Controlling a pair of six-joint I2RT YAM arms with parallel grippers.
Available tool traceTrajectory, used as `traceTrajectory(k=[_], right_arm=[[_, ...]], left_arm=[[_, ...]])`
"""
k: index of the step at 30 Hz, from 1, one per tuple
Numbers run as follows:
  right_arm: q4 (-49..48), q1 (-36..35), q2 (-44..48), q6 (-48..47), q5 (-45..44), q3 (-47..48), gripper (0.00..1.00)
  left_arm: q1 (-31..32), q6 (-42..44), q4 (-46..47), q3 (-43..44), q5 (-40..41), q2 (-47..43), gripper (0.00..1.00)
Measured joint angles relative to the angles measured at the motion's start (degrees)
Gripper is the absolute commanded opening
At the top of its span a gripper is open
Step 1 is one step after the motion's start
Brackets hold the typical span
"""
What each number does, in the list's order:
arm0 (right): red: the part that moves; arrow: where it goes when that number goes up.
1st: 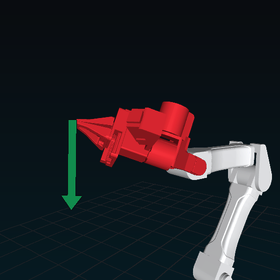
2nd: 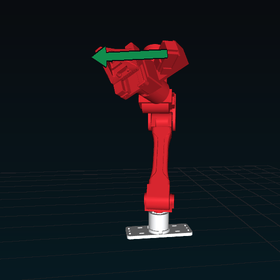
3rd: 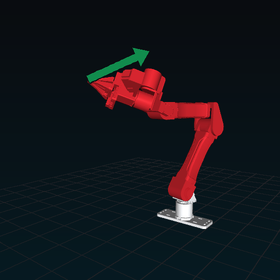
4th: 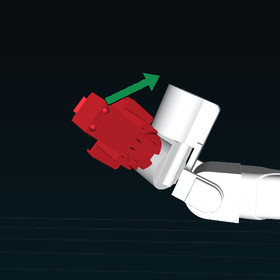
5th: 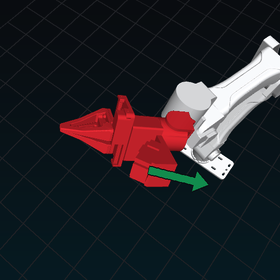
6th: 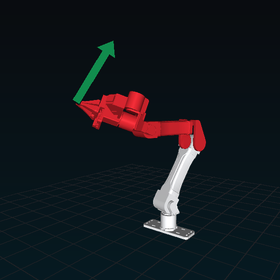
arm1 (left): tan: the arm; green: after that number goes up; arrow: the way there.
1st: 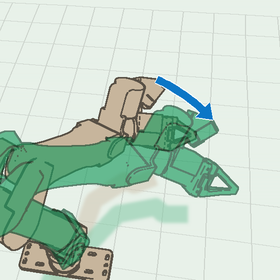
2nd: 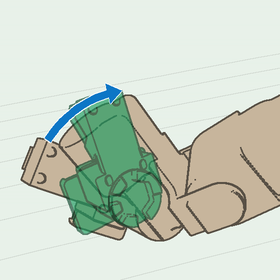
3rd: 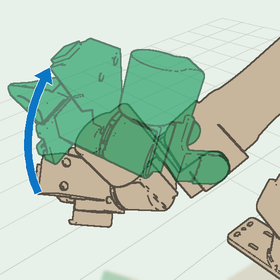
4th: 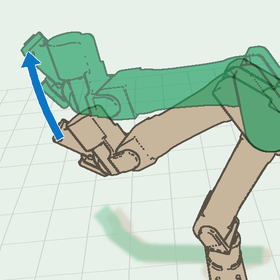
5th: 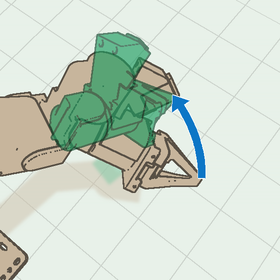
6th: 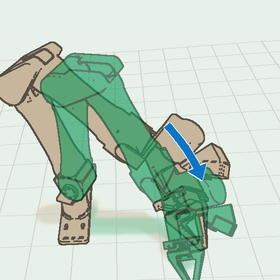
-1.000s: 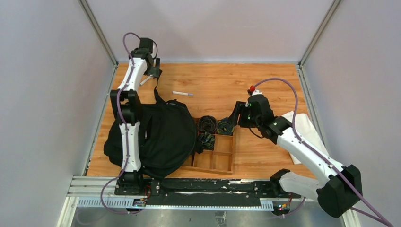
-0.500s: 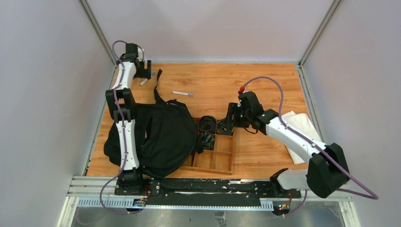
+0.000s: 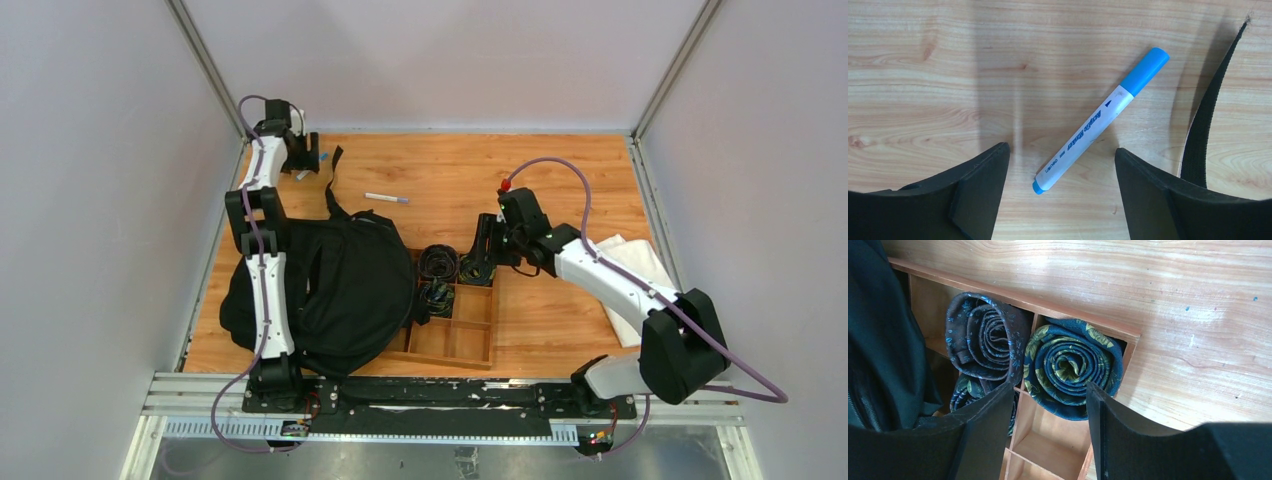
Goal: Pack the student bag
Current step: Pick up the stationery from the center of the board.
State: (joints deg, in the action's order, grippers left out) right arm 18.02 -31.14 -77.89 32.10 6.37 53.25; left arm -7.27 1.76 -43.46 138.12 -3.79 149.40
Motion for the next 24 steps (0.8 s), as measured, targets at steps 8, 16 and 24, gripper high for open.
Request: traceTrajectory(k=[8,16,24], right_arm=[[0.0,0.0,0.0,0.3,0.1,0.6,0.58],[0.0,0.0,-0.1,1.2,0.5,0.7,0.57],[1.2,0.0,1.5,1.4,1.2,0.9,0.57]], left_arm=[[0.3,-2.1,-0.5,1.2,1.0,0.8,0.39],[1.4,-4.0,-0.6,0.7,0.6,0.4,0.0],[3.3,-4.8,-3.3,-9.4,-0.7,-7.5,0.0]])
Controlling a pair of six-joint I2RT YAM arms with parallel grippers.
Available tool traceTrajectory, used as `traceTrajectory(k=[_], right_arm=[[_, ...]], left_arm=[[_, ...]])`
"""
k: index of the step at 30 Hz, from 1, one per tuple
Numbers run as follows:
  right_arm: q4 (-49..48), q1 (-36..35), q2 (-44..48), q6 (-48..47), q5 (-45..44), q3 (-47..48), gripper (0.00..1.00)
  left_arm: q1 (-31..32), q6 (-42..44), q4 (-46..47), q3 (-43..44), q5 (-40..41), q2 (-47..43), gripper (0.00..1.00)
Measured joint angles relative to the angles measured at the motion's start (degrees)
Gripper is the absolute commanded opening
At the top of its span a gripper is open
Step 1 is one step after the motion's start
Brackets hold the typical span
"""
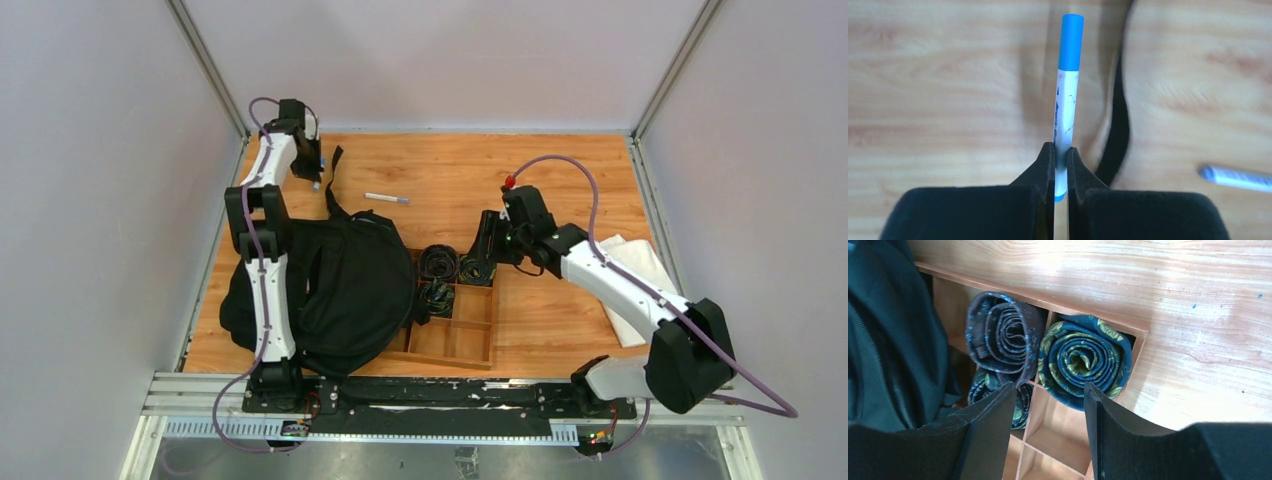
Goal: Pack the student bag
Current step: Pick up the stationery from the center of the board.
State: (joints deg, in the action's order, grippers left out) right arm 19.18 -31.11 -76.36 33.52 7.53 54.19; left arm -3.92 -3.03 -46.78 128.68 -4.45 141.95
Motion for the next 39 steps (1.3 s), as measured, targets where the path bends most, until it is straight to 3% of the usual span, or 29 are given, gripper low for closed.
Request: traceTrajectory(k=[9,15,19,23,30,39], right_arm=[[2.8,0.0,8.9,-0.3,-1.6,0.8,0.64],[3.5,1.9,15.3,-0.5,-1.6,4.4,0.68],[1.0,3.8,18.8,2.3,1.4,5.8,0.68],[-2.6,3.9,22.0,7.0,2.5,5.0,0.68],[-6.1,3.9,23.4,14.2,2.1,3.6,0.67],[-11.8,3.7,14.0,20.5,3.5,2.2,0.62]], left_arm=[[5.7,-1.4,-1.5,-12.4,-3.1,-26.7,0.0],[20.2,-4.5,1.4,-21.2,-11.8,-43.2,0.0],[32.2,-9.3,5.5,-29.4,-17.0,-47.2,0.0],[38.6,-15.9,11.4,-37.4,-20.0,-49.0,0.0],[42.2,-24.2,19.4,-45.1,-21.5,-53.3,0.0],[42.8,-26.6,22.8,-47.6,-21.5,-55.8,0.0]])
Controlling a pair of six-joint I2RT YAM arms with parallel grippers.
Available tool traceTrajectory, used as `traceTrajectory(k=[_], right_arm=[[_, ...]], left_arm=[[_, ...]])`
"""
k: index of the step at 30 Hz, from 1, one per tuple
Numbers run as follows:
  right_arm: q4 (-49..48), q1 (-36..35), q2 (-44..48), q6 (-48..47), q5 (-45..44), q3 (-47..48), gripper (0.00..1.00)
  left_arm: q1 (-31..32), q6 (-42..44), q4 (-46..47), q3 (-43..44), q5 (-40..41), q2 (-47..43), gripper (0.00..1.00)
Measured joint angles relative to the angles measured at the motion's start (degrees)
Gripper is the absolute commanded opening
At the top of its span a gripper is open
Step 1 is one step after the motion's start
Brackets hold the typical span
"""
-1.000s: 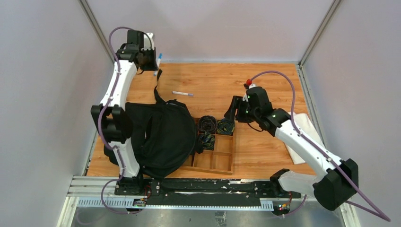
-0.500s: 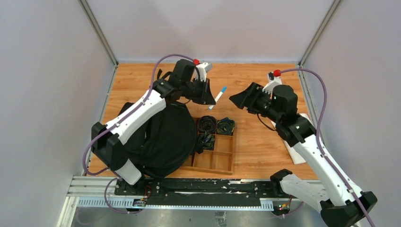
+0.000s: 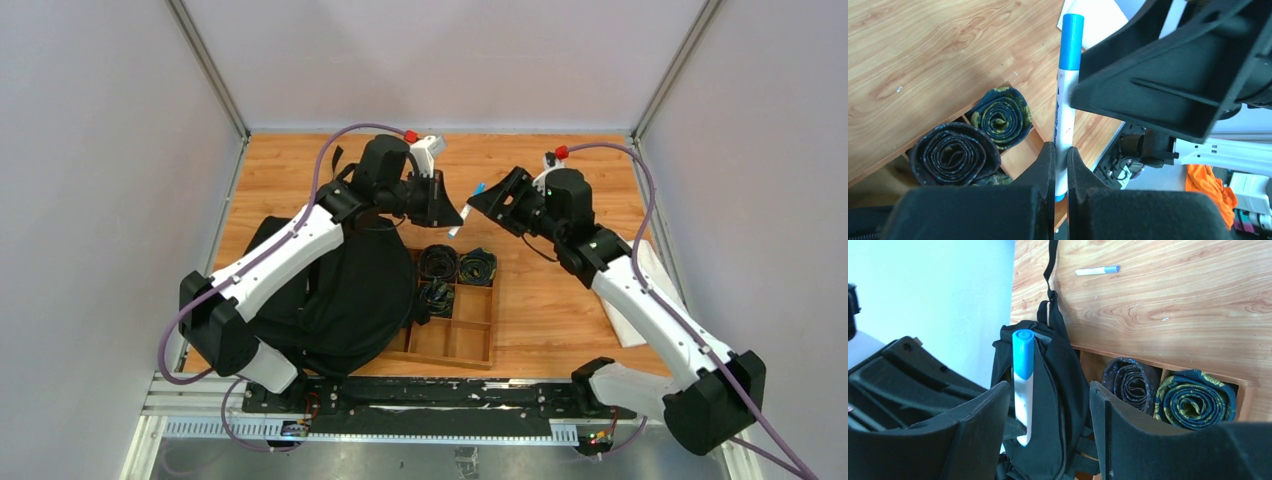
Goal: Pack the student bag
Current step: Pick up the stationery from the center of the board, then place the stationery in the student bag.
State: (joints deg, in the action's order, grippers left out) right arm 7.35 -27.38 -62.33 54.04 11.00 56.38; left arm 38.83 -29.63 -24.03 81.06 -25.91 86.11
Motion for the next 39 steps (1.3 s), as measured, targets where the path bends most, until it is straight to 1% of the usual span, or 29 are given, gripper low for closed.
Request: traceTrajectory(k=[2,4,6,9,10,11,12,13,14,15,16,17,18,19,22,24,25,28,30,31,35,39], right_arm=[[-1.0,-0.3,-1.9,0.4,0.4,0.0,0.54],[-1.9,-0.7,-3.3,0.8,0.6,0.1,0.36],[-3.0,-1.1,-4.3,1.3,1.0,0.3,0.24],[-4.7,-1.6,-5.0,2.4,1.9,0.4,0.03],[-5.1,-1.7,-5.1,2.4,2.2,0.5,0.0],[-5.3,-1.7,-5.3,2.4,2.4,0.5,0.0],[-5.4,-1.7,-5.5,2.5,2.6,0.5,0.0],[-5.5,-1.7,-5.7,2.5,2.7,0.5,0.0],[-5.6,-1.7,-5.8,2.5,2.8,0.5,0.0],[-5.7,-1.7,-5.9,2.5,3.0,0.5,0.0],[-5.6,-1.8,-6.0,2.0,3.0,0.5,0.0],[-5.6,-1.8,-6.0,1.7,3.0,0.5,0.0],[-5.5,-1.8,-6.0,1.2,2.9,0.5,0.0],[-5.1,-1.8,-5.8,0.4,2.8,0.5,0.0],[-3.3,-1.8,-4.6,-1.9,2.4,0.4,0.0],[-2.1,-1.8,-2.9,-3.5,2.3,-0.2,0.0],[-1.8,-1.8,-2.1,-4.1,2.4,-0.5,0.0],[-1.7,-2.6,-1.9,-5.4,2.7,-0.5,0.0],[-1.5,-4.0,-3.6,-6.0,3.0,0.2,0.0],[-1.4,-5.1,-5.1,-6.3,3.1,1.1,0.0],[-1.5,-10.7,-12.5,-7.3,4.8,5.2,0.0],[-2.2,-14.9,-18.4,-7.4,6.9,8.3,0.0]], left_arm=[[0.0,0.0,-0.1,-0.3,0.1,0.0,0.0],[0.0,0.0,-0.3,-0.5,0.5,0.0,0.0],[0.0,0.0,-0.6,-0.7,0.8,0.0,0.0],[0.0,0.1,-1.4,-0.8,1.3,0.0,0.0],[0.0,0.2,-1.6,-0.8,1.5,0.0,0.0],[0.0,0.3,-1.7,-0.8,1.6,0.0,0.0],[0.0,0.3,-1.8,-0.8,1.8,0.0,0.12],[0.0,0.3,-1.8,-0.8,2.0,0.0,0.3],[0.0,0.5,-2.0,-0.8,2.3,0.0,0.51],[0.0,1.0,-2.3,-0.7,2.6,0.0,0.65],[0.1,1.0,-3.4,-0.2,3.0,0.0,0.73],[0.1,1.8,-4.6,0.4,3.6,0.0,0.75],[0.2,2.3,-6.8,1.6,4.7,0.0,0.75],[0.2,3.3,-8.7,2.7,6.1,0.0,0.73],[0.3,6.4,-15.9,5.7,14.8,-1.6,0.67],[-0.6,7.7,-20.8,4.9,22.3,-5.4,0.68],[-1.8,8.0,-22.8,3.7,25.5,-8.0,0.68],[-9.3,7.9,-28.5,-1.5,34.8,-16.1,0.7],[-13.0,7.5,-31.6,-4.3,40.5,-19.1,0.7],[-13.6,7.2,-32.9,-5.4,42.6,-19.7,0.7],[-13.5,6.5,-36.5,-9.9,48.1,-20.0,0.69],[-13.5,6.4,-38.3,-13.3,51.3,-19.5,0.64]])
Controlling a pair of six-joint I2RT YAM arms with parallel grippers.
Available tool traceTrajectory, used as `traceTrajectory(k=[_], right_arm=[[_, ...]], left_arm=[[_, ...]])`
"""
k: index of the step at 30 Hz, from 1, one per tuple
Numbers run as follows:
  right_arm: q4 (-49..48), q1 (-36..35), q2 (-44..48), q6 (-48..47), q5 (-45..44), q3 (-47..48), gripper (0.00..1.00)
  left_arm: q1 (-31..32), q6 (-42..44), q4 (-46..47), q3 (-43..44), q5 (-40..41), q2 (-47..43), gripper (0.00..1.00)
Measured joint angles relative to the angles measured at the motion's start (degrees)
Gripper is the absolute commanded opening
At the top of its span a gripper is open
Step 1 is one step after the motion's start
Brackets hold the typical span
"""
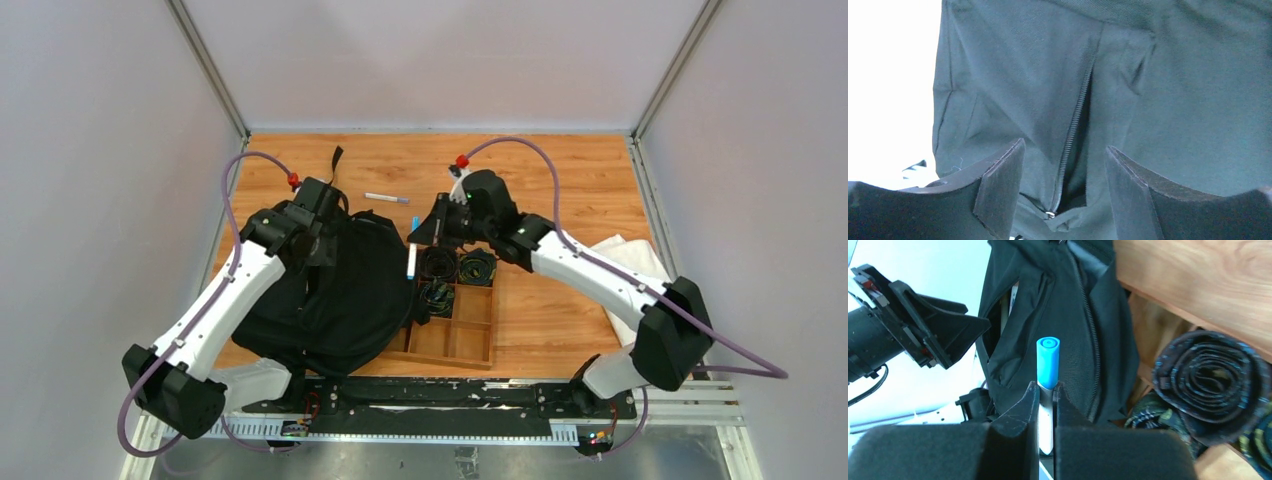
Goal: Pack the student bag
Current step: Place the stationery in the student bag.
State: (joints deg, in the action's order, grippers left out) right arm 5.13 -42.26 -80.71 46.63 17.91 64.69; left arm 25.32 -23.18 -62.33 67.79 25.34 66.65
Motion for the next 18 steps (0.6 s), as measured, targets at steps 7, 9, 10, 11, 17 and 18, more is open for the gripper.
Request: traceTrajectory(k=[7,9,10,11,17,18], right_arm=[[-1.3,-3.1,-6.8,0.3,3.5,4.1,0.0],[-1.8,-3.1,-8.1,0.6,4.3,5.0,0.0],[-2.3,-3.1,-8.6,0.8,4.6,5.4,0.0],[-2.8,-3.2,-9.1,1.2,4.8,5.7,0.0],[-7.3,-4.2,-12.7,4.8,5.6,6.4,0.0],[-8.0,-4.6,-13.9,5.6,6.0,6.9,0.0]], left_arm=[[-0.1,0.3,-0.8,-2.6,6.2,0.5,0.48],[-0.1,0.5,-0.8,-3.4,7.3,1.1,0.44],[-0.2,0.5,-0.8,-3.9,7.8,1.6,0.41],[-0.2,0.7,-0.8,-4.3,8.3,2.1,0.39],[-0.9,1.9,-0.7,-5.0,9.2,4.1,0.07],[-0.9,2.0,-0.8,-5.0,9.1,4.1,0.02]])
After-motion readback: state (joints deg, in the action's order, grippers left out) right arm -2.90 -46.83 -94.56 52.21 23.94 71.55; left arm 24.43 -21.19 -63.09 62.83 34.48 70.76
